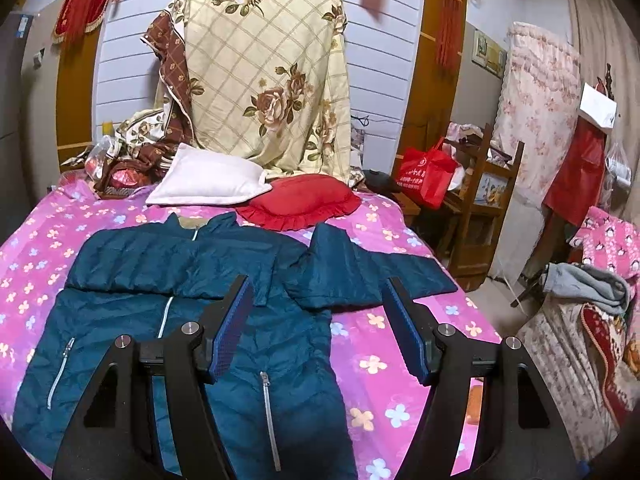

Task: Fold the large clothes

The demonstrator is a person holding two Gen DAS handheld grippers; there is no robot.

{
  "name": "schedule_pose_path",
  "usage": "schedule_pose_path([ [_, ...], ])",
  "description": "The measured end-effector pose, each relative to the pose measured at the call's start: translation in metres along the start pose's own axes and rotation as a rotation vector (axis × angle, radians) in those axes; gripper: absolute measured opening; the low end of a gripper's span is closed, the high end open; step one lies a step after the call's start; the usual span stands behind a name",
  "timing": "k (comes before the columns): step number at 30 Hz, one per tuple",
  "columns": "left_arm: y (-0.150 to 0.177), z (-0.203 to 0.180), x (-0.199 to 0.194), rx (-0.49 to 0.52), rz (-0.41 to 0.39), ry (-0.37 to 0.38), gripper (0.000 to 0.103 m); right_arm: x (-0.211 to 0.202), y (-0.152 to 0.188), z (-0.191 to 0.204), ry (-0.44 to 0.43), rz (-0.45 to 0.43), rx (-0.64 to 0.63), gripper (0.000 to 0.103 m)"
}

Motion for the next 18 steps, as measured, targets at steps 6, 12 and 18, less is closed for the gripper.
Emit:
schedule_pose_path([
  [6, -0.0022, 0.001, -0.0046, 0.013, -0.018, 0.005, 0.067, -0.0009, 0.0021, 0.0017, -0.007, 0.013, 0.017, 0.061],
  [12, -0.0008, 0.0005, -0.0044, 0.022, -0.014, 0.005, 0.067, -0.0035, 0.0017, 0.0031, 0.005, 0.006, 0.013, 0.061],
  [18, 0.0055, 0.007, -0.0062, 0.034, -0.009, 0.0, 0.067, -0.0045, 0.0031, 0.0086, -0.003, 0.015, 0.01, 0.061],
])
Point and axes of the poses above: each gripper's, at about its wrist camera, not at the fingertips, and x roughly the way its jaws point, z to its left, y to its underside, the point moved 5 cm from there along x, roughly the way its jaws point, and after that the axes turned 10 degrees about -x, right-handed, at the moved point
